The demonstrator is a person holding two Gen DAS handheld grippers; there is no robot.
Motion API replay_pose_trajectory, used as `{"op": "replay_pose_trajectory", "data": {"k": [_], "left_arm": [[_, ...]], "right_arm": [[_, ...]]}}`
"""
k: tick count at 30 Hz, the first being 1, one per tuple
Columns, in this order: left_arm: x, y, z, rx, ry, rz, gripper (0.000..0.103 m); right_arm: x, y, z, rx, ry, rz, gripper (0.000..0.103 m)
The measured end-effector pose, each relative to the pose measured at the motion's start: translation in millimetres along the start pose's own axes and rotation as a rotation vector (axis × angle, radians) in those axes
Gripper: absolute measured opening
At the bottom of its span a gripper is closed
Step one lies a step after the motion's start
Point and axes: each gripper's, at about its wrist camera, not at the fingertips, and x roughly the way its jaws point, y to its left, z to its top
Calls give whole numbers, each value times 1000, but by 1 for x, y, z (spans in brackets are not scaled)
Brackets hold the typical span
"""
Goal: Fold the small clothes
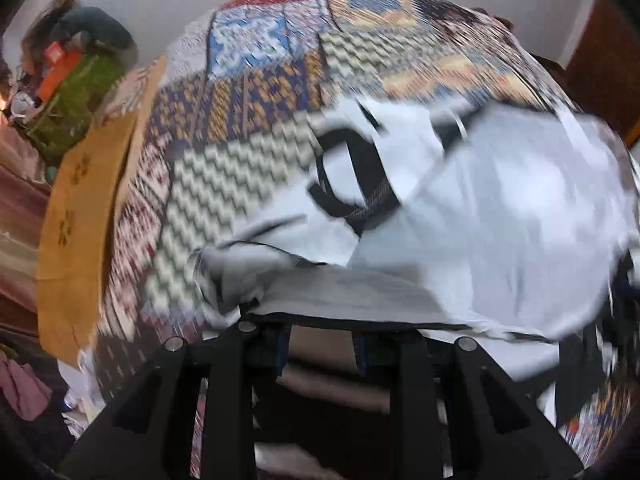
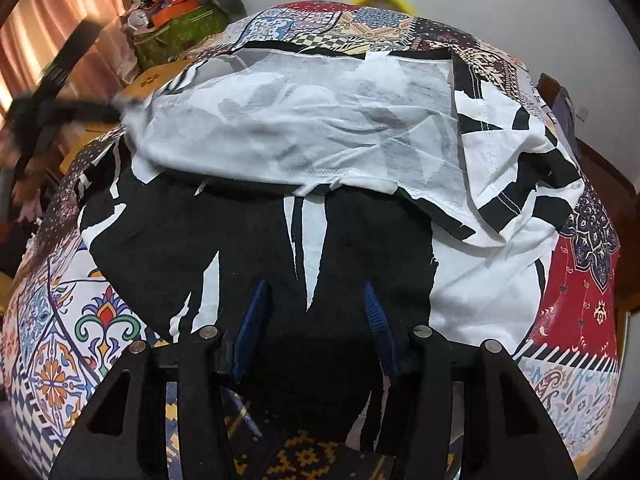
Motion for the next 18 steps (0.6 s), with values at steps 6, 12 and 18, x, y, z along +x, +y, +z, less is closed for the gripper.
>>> {"op": "replay_pose_trajectory", "data": {"k": [6,12,18], "left_arm": [[-1,53,47,-203,-53,105,26],[-32,47,9,-123,-89,3,39],[-13,5,-46,3,-11,-94,40]], "right_arm": [[2,-4,-1,22,9,26,47],[-5,-7,8,67,6,59,47],[3,8,24,32,-1,64,47]]}}
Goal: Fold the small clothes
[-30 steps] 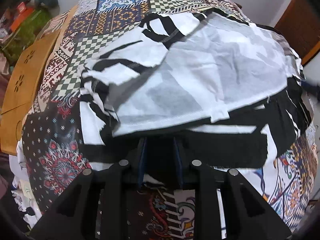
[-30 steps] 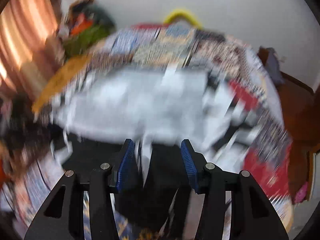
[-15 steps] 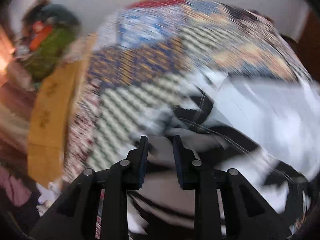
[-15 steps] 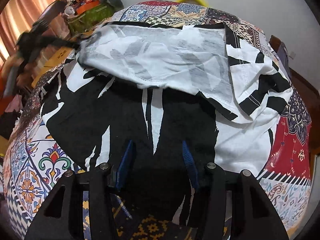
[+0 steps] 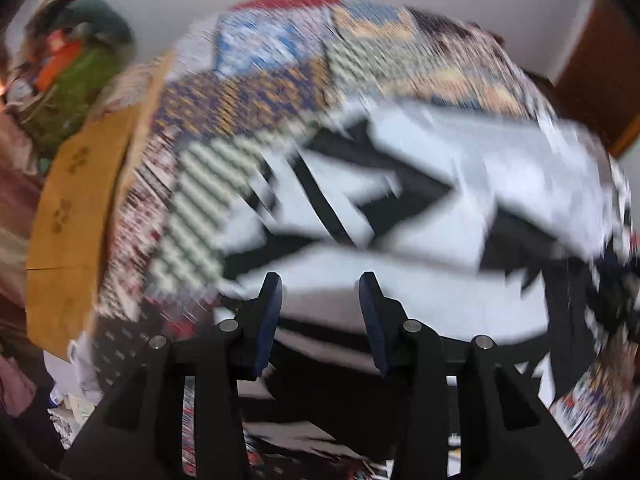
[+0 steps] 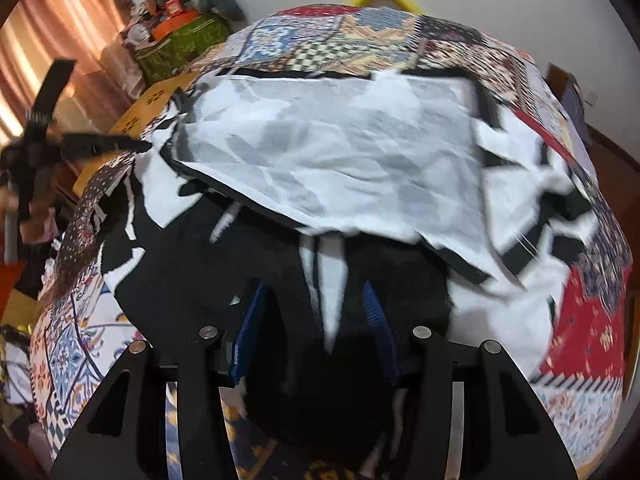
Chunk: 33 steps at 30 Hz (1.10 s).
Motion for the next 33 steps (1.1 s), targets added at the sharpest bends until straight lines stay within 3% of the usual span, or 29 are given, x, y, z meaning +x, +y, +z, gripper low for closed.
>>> {"op": "replay_pose_trajectory", "data": {"k": [2,8,11,14,17,20,23,29,33], "left_arm": [[16,-10,-12,34,33,10,40],[23,-14,-18,41,33,-4,41],[22,-20,-25,73,16,12,41],[21,-19,-29,75,7,9,41],[21,-13,-30,66,13,-14,42],[17,-6,-26,53,19,-42,42],[8,11,-18,-11,-19,-48,42],[6,52,18,-134,-45,1,42],[18,48,40,-92,-32,-14,43]], "right_arm": [[6,8,8,-36,-2,-12,47],[21,9,55,-85,-15,-47,46],[24,-8,90,-81,-59,-179,47],[28,-47,124,63,-50,-216,44],[-3,-75,141,183,-147,-229,47],[-40,-80,136,203,-223,-190,47],[-59,-75,116,146,-225,-185,55],[-35,-66,66,41,-89,-187,56],[-1,-67,45,0,2,-212,56]]}}
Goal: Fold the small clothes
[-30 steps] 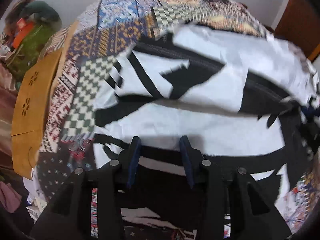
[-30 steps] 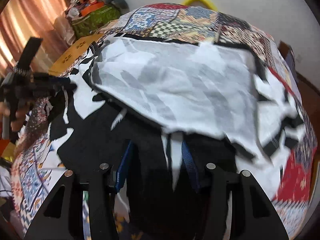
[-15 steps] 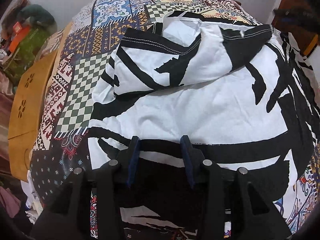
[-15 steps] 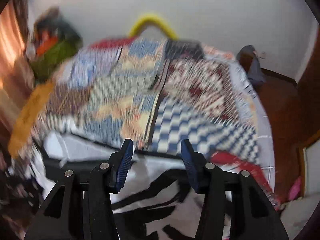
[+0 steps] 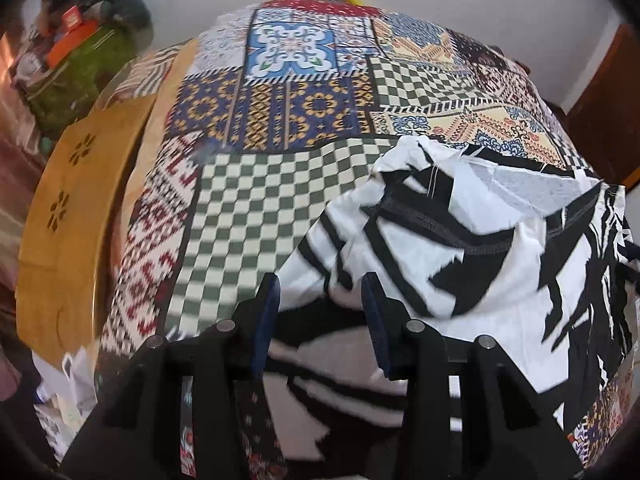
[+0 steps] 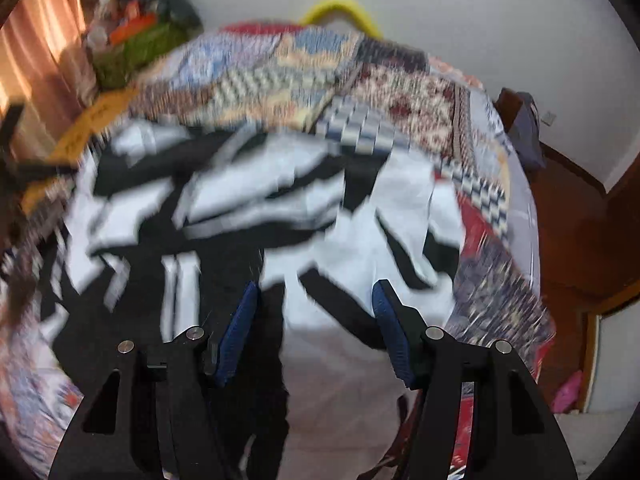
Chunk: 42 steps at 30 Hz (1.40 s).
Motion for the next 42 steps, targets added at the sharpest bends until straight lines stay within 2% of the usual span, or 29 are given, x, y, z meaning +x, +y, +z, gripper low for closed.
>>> {"op": "replay_pose_trajectory", "data": {"k": [2,4,7,8,10,13,15,23,27,28,31,32,34,36,39,42], "left_arm": [[8,-7,6,24,9,-17,46],[14,-14,16,30,2,-16,46],[19,-20,29,26,-27,-55,45],[20,-22,32,27,-28,-80,41],[24,-29,35,44,-13,-126,15],[29,-40,32,85,-4,-93,2],[28,-41,30,85,-8,-53,1],[-28,-11,56,29,-194,126,1],[-39,-2,70,13,-217,134,2],[-38,-1,73,5,-220,155,2],[-33,4,79,-28,-233,314,3],[-30,9,81,-43,-223,336,3],[-27,18,82,-67,-202,325,3],[-25,27,75,-81,-165,272,4],[-24,28,59,-73,-121,177,14],[-16,15,40,-37,-68,97,27]], "right_arm": [[4,-2,-3,6,-7,4,56],[4,-6,-2,21,-5,22,56],[5,-8,-1,21,2,37,56],[6,-7,-2,18,2,39,56],[5,-8,-2,19,2,48,56],[5,-10,-4,28,-2,62,57],[6,-11,-5,33,-6,67,57],[5,-10,-7,32,-10,70,57],[5,-11,-8,42,-16,72,57],[5,-11,-8,44,-17,72,57],[5,-12,-8,45,-19,70,57],[5,-12,-9,46,-20,70,57],[5,-12,-9,50,-20,69,57],[4,-12,-9,52,-21,67,57],[1,-11,-7,57,-20,60,57],[-14,-9,0,50,-78,73,57]]}}
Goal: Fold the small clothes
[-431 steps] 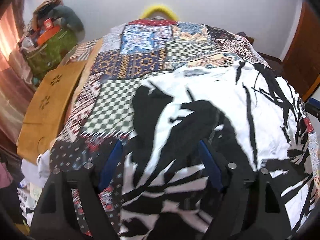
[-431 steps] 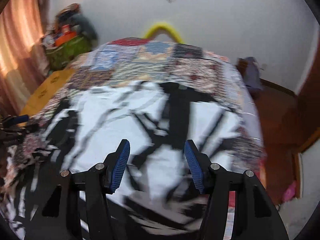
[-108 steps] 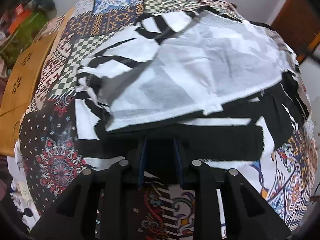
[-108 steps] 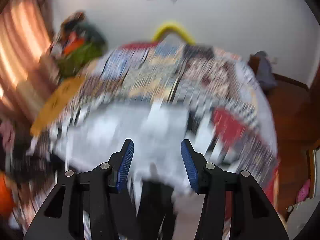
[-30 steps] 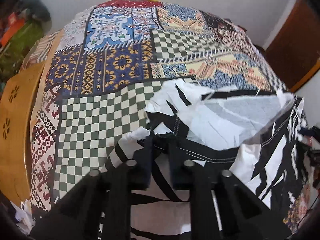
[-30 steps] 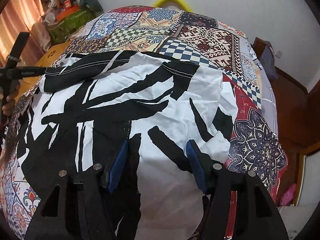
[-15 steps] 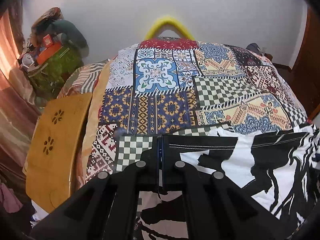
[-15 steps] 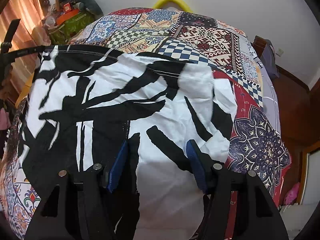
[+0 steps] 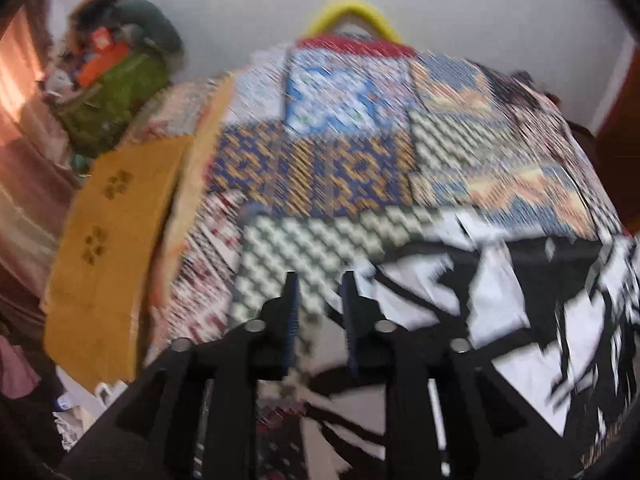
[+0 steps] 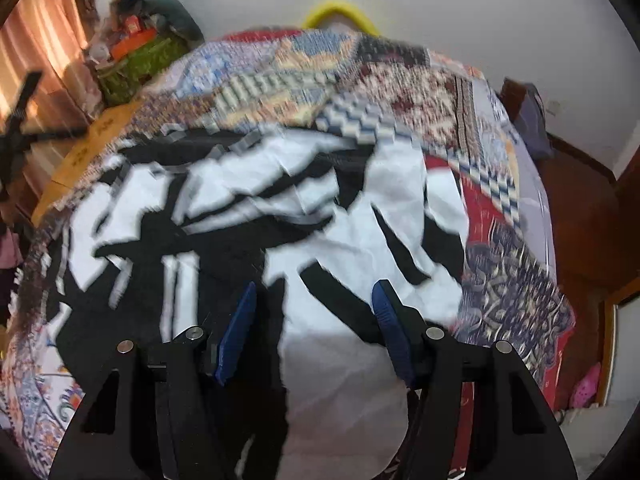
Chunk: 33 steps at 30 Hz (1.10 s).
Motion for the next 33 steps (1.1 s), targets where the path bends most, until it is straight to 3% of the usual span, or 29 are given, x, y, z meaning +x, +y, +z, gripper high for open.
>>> {"op": "replay_pose_trajectory", "data": {"k": [5,8,10,11,14,17,19,22,25,30,33], "left_arm": [[22,-39,-24,63,65,-104,46],[42,-56,-34,84,82,-45,50],[49,-58,-39,104,63,5,69],[49,-57,-41,107,43,26,73],[47,-42,-43,102,40,37,75],[47,-19,-44,89,66,161,65],[43,-3,-47,45,86,125,62],[16,4,-51,6,55,34,62],[-12,-17,-51,45,1,-27,62],[-44,-70,-60,129,-47,-148,64],[-43,-91,-70,155,-54,-188,72]], "right_arm": [[4,5,23,-32,-48,-44,57],[29,1,30,-36,-4,-102,57],[44,-8,28,-39,12,-161,57],[45,-14,27,-27,7,-156,58],[37,-27,22,20,-5,-158,58],[27,-32,18,12,14,-227,58],[13,-31,16,15,1,-238,58],[-13,-13,14,-11,-60,-166,60],[-20,17,18,-56,-69,-89,60],[-2,80,19,-126,-38,69,60],[22,102,14,-137,3,122,60]]}}
